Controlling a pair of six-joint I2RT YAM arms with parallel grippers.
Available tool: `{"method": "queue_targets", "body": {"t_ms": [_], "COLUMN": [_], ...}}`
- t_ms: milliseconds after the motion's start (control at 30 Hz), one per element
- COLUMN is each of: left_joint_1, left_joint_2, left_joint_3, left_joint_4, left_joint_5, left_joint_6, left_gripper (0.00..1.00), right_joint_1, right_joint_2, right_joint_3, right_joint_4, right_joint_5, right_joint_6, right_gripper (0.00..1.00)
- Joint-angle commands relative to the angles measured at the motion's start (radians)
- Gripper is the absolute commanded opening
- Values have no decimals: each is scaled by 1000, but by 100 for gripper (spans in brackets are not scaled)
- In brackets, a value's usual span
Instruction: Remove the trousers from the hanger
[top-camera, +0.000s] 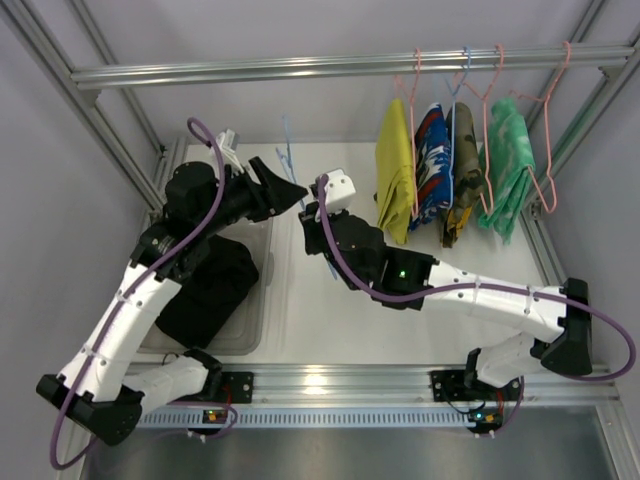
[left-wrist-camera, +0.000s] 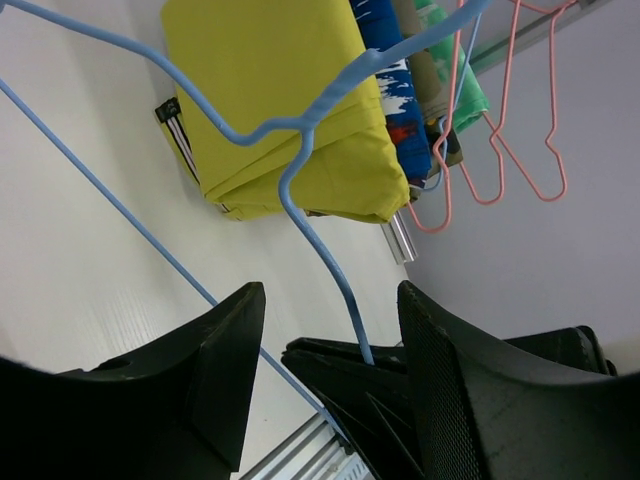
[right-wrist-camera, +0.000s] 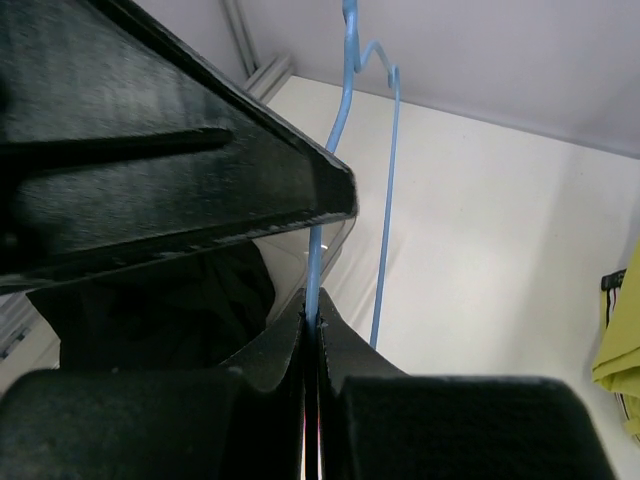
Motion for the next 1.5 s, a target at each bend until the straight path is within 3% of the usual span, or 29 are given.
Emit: {"method": "queue_targets", "body": {"t_ms": [0, 133, 267, 500, 600, 633, 733, 767, 933, 1167, 1367, 1467], "left_joint_1": [-21, -25, -25, -20, 4, 12, 38, 41, 84, 199, 561, 673], "left_joint_2": [23, 38, 32, 1, -22, -29, -59, -71, -88, -27, 102, 180], "left_joint_3": [31, 44, 50, 36, 30, 28, 24, 33, 66, 125, 306, 434], "left_joint_4": [73, 67, 100, 128, 108, 97, 68, 47, -157, -352, -499, -582], "left_joint_5": [-41, -44, -31, 8, 26, 25, 40, 26, -59, -81, 242, 263], "left_joint_6": [-17, -25, -42, -63, -63, -60, -16, 2, 159, 374, 565, 659], "left_gripper": [60, 57, 43, 0, 0, 0, 0, 0, 0, 0, 0, 0], "right_joint_1": [29, 35, 35, 37, 34, 34, 18, 8, -35, -170, -310, -327], "right_joint_2": [9, 12, 15, 21, 10, 6, -31, -52, -115, -158, -195, -214], "right_joint_3": [63, 68, 65, 72, 66, 65, 53, 46, 48, 112, 119, 103], "right_joint_4": [79, 82, 79, 73, 71, 70, 53, 22, -50, -211, -262, -259], "right_joint_5": [4, -3, -16, -46, -73, -88, -131, -154, -228, -363, -552, -564], "right_joint_6": [-6, -9, -3, 3, 8, 8, 9, 12, 11, 28, 32, 16], "right_gripper": [0, 0, 0, 0, 16, 33, 57, 71, 99, 99, 100, 100]}}
